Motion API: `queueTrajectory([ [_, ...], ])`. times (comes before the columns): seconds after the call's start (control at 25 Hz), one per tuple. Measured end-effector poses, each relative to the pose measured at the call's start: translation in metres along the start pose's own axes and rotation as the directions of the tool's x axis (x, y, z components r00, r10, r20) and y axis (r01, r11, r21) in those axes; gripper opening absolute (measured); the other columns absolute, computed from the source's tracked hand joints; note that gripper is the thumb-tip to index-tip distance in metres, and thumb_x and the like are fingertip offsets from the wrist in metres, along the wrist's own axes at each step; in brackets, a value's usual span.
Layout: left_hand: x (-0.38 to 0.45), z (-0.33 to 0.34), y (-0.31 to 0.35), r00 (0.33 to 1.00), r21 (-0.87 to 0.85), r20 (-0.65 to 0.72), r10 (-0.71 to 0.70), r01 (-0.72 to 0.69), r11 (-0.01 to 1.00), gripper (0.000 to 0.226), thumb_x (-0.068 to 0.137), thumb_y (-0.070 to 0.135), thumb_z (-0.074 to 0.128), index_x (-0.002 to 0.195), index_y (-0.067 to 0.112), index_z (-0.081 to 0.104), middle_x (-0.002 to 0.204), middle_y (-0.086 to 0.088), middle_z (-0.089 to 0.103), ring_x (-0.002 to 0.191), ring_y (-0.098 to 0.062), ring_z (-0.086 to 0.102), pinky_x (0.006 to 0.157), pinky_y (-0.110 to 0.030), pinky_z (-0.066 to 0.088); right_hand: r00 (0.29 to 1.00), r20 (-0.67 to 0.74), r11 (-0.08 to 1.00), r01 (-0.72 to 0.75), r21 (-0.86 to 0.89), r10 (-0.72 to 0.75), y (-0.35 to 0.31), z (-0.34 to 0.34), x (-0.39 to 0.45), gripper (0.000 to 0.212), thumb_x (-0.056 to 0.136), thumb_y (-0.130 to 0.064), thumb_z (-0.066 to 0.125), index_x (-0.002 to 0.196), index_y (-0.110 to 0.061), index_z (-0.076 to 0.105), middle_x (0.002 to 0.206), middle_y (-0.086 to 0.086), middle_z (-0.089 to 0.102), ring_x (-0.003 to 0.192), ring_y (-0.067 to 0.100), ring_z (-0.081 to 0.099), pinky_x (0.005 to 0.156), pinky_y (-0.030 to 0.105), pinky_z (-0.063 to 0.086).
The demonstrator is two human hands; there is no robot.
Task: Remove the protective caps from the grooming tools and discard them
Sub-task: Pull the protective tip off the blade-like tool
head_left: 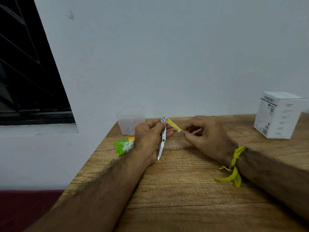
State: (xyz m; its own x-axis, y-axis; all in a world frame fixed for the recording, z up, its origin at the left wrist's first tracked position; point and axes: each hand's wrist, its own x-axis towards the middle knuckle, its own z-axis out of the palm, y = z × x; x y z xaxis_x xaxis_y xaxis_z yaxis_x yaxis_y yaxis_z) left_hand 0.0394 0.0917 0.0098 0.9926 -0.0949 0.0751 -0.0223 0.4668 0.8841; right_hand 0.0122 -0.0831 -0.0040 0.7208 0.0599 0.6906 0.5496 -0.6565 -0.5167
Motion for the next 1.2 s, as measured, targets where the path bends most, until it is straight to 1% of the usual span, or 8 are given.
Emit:
queueTrajectory([
  [0.24,0.001,-0.001,-0.003,0.999,0.062,0.021,0.03,-0.031,0.998,0.012,0.096,-0.003,0.058,0.099,-0.009,0.068,0.081,-0.017,0.076,0.075,-0.025,0.076,0.067,-0.027,0.062,0.955,0.175,0.927,-0.279,0.251,0.24,-0.004,0.003,0.003,0.004,0.087,-0.016,0.077,0.083,-0.015,0.079,0.077,0.006,0.076,0.069,0.011,0.067,0.068,0.029,0.056],
  [0.4,-0.001,0.002,-0.01,0.994,0.173,0.076,0.073,-0.085,0.981,0.015,0.095,-0.008,0.057,0.105,-0.01,0.068,0.092,-0.025,0.075,0.082,-0.029,0.076,0.075,-0.033,0.063,0.903,0.171,0.73,-0.421,0.539,0.394,-0.013,0.002,0.007,0.008,0.086,-0.007,0.077,0.089,0.0,0.076,0.077,0.016,0.071,0.065,0.018,0.064,0.063,0.028,0.056],
  [0.56,-0.004,0.005,-0.011,0.987,0.383,0.113,0.118,-0.153,0.911,0.015,0.095,-0.006,0.059,0.108,-0.007,0.067,0.088,-0.026,0.074,0.071,-0.023,0.074,0.07,-0.031,0.063,0.831,0.189,0.419,-0.444,0.792,0.524,-0.03,-0.005,0.016,0.007,0.086,-0.009,0.074,0.09,-0.003,0.072,0.071,0.009,0.068,0.063,0.018,0.065,0.061,0.026,0.057],
  [0.72,-0.008,0.008,-0.01,0.979,0.485,0.193,0.065,-0.153,0.861,0.018,0.096,-0.004,0.058,0.11,-0.002,0.068,0.089,-0.023,0.075,0.071,-0.023,0.074,0.068,-0.032,0.062,0.772,0.184,0.352,-0.47,0.81,0.609,-0.041,-0.003,0.022,0.006,0.088,-0.02,0.075,0.085,-0.016,0.071,0.072,0.002,0.07,0.065,0.016,0.07,0.058,0.025,0.055],
  [0.84,-0.009,0.011,-0.012,0.967,0.579,0.255,0.016,-0.166,0.799,0.026,0.097,0.002,0.058,0.123,0.002,0.063,0.091,-0.016,0.075,0.071,-0.025,0.074,0.065,-0.033,0.062,0.753,0.135,0.299,-0.41,0.862,0.644,-0.043,-0.014,0.035,0.011,0.089,-0.025,0.075,0.096,-0.018,0.069,0.088,0.002,0.078,0.076,0.019,0.077,0.065,0.028,0.056],
  [1.0,-0.01,0.01,-0.013,0.959,0.575,0.265,0.101,-0.242,0.782,0.027,0.096,0.005,0.06,0.123,0.006,0.065,0.081,-0.008,0.076,0.057,-0.022,0.069,0.048,-0.027,0.052,0.765,0.014,0.366,-0.324,0.872,0.644,-0.034,-0.023,0.036,0.016,0.09,-0.017,0.074,0.103,-0.008,0.071,0.106,0.013,0.077,0.088,0.027,0.077,0.079,0.037,0.062],
  [1.08,-0.013,0.013,-0.015,0.964,0.528,0.242,0.11,-0.226,0.819,0.025,0.095,0.003,0.058,0.118,0.007,0.067,0.074,-0.007,0.073,0.049,-0.017,0.063,0.042,-0.022,0.043,0.754,-0.067,0.417,-0.285,0.863,0.654,-0.034,-0.019,0.031,0.013,0.09,-0.016,0.074,0.1,-0.007,0.073,0.103,0.013,0.077,0.084,0.026,0.077,0.068,0.034,0.063],
  [1.2,-0.013,0.015,-0.015,0.983,0.439,0.151,0.103,-0.16,0.884,0.02,0.096,0.001,0.055,0.109,0.004,0.069,0.068,-0.008,0.066,0.042,-0.015,0.055,0.037,-0.019,0.035,0.862,-0.289,0.769,-0.164,0.618,0.416,-0.037,-0.008,0.022,0.005,0.087,-0.015,0.077,0.089,-0.011,0.077,0.092,0.006,0.076,0.079,0.016,0.074,0.051,0.027,0.054],
])
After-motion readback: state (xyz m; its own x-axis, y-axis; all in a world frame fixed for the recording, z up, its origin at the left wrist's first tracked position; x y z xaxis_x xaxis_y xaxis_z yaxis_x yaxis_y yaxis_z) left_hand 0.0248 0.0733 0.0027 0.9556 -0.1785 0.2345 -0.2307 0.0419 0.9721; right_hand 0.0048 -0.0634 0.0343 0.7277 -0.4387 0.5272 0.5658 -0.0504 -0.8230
